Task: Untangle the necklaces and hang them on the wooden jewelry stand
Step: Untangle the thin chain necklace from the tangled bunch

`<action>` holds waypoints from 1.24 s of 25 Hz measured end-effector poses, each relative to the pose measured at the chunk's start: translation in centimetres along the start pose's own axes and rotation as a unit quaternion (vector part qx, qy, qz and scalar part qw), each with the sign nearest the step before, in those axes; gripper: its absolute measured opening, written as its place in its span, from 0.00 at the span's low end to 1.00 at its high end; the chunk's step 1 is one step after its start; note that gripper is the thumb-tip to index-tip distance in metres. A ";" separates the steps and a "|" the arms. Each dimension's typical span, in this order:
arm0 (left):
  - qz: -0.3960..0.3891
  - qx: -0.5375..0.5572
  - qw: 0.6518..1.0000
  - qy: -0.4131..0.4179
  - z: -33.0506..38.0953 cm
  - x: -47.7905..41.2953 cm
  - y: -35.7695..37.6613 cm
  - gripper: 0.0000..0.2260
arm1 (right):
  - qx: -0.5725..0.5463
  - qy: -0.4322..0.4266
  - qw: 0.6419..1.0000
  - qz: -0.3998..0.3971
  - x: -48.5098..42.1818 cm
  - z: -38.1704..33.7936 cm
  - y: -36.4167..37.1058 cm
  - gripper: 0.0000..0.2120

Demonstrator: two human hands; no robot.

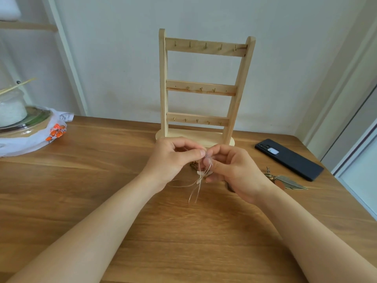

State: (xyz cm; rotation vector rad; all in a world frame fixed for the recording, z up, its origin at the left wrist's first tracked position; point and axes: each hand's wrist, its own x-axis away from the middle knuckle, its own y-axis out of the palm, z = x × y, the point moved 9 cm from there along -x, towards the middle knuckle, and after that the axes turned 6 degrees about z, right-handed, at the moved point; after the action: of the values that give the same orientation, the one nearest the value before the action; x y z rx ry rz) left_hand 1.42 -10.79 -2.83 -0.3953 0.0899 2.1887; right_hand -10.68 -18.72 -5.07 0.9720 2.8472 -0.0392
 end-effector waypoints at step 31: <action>0.165 0.356 0.913 -0.115 -2.0 -1.3 -5.5 0.08 | 0.320 -0.149 0.901 0.252 0.1 -3.0 -6.6 0.05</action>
State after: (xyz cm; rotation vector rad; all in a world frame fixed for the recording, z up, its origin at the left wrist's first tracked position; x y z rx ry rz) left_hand 7.01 -8.86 -3.84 0.3144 0.8469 2.3237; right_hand -15.13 -23.73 -2.21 1.6180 2.2319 -1.0196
